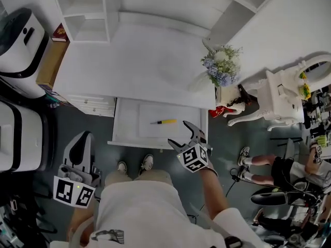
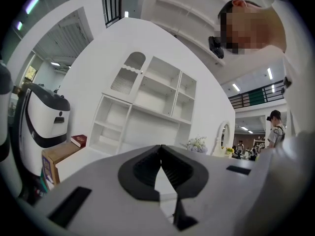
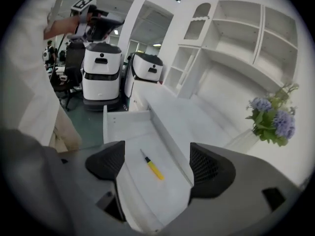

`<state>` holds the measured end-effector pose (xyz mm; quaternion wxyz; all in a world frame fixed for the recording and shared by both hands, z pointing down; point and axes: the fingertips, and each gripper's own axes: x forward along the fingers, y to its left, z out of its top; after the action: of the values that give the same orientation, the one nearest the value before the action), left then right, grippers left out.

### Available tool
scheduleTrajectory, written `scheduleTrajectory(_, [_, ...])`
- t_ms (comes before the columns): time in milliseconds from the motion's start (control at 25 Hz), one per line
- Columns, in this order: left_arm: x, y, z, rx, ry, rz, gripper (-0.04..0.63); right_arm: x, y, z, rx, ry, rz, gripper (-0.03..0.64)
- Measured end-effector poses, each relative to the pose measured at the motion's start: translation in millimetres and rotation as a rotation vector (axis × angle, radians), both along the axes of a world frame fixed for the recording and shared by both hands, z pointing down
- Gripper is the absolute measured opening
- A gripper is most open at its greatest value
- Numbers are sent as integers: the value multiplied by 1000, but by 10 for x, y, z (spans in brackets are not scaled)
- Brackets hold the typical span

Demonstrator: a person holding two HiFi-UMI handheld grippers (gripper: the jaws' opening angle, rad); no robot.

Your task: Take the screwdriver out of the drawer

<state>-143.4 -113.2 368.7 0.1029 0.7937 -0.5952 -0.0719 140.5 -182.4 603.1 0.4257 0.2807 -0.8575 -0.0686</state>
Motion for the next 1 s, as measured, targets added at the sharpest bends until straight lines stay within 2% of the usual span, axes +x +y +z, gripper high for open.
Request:
scheduleTrajectory(320, [-57, 84, 41, -48, -48, -134, 15, -81, -327, 1051, -139, 171, -191, 417])
scheduleTrajectory(560, [-96, 209, 81, -84, -56, -223, 15, -82, -485, 1741, -222, 278, -265, 406])
scheduleTrajectory(720, [-147, 300, 108, -111, -70, -272, 15, -78, -578, 2000, -229, 344, -313, 361])
scheduleTrajectory(1000, [-218, 356, 114, -131, -78, -313, 15, -102, -646, 2260, -267, 422, -372, 347])
